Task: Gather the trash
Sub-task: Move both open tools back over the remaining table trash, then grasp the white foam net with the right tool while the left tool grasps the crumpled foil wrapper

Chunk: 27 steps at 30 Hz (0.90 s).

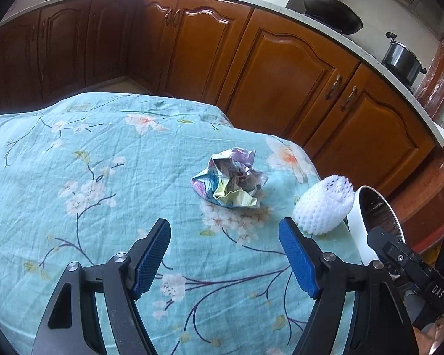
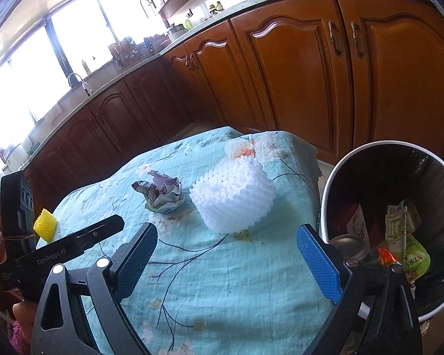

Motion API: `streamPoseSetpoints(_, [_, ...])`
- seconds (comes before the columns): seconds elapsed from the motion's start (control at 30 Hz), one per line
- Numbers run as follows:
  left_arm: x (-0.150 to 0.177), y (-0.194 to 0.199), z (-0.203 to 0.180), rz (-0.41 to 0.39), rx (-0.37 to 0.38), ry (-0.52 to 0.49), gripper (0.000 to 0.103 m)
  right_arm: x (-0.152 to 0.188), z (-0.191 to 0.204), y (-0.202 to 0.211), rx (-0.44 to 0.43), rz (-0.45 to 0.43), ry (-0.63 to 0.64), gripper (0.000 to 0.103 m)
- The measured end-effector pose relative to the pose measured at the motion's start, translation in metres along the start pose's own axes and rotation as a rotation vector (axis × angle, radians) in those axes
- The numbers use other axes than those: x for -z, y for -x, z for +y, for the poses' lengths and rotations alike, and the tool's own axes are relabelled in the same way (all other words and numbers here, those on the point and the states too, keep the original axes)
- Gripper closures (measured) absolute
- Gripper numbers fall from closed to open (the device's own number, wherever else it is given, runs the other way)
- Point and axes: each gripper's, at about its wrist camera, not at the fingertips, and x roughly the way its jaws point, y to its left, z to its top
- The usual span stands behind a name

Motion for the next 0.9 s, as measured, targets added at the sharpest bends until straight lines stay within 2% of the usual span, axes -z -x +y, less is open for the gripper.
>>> streamPoseSetpoints(0.2, [-0.015,-0.020,-0.006,-0.020,-0.008,-0.023,0.028,-0.012,-0.002,-0.015,0.013,-0.001,0.015,0.009])
streamPoseSetpoints(0.4, [-0.028,-0.052,-0.012,-0.010,-0.058,-0.061,0.028,-0.022,0.000,-0.036,0.033,0.017,0.047,0.020])
streamPoseSetpoints(0.43, [-0.029,-0.058,-0.012,-0.005,-0.071,-0.065,0.028,-0.023,0.000,-0.039,0.038,0.021,0.050,0.024])
streamPoseSetpoints(0.47, [-0.030,-0.064,-0.012,0.003,-0.076,-0.068,0.030,-0.024,-0.001,-0.043,0.044,0.027,0.052,0.032])
streamPoseSetpoints(0.5, [-0.030,-0.069,-0.012,0.014,-0.075,-0.072,0.035,-0.024,-0.002,-0.048,0.045,0.039,0.050,0.037])
streamPoseSetpoints(0.53, [-0.030,-0.074,-0.012,0.025,-0.071,-0.078,0.039,-0.024,-0.002,-0.051,0.042,0.047,0.047,0.047])
streamPoseSetpoints(0.57, [-0.030,-0.078,-0.013,0.035,-0.052,-0.082,0.050,-0.023,-0.002,-0.053,0.043,0.053,0.046,0.059])
streamPoseSetpoints(0.6, [-0.029,-0.080,-0.014,0.038,-0.030,-0.084,0.061,-0.022,-0.001,-0.054,0.054,0.055,0.051,0.066])
streamPoseSetpoints(0.63, [-0.028,-0.079,-0.016,0.033,-0.026,-0.096,0.067,-0.021,-0.001,-0.054,0.060,0.056,0.056,0.077])
streamPoseSetpoints(0.7, [-0.027,-0.075,-0.024,0.026,-0.032,-0.136,0.085,-0.019,0.001,-0.050,0.064,0.050,0.062,0.080])
streamPoseSetpoints(0.9, [-0.013,-0.046,-0.032,0.030,-0.007,-0.149,0.090,-0.012,0.000,-0.017,0.029,0.011,0.034,0.083])
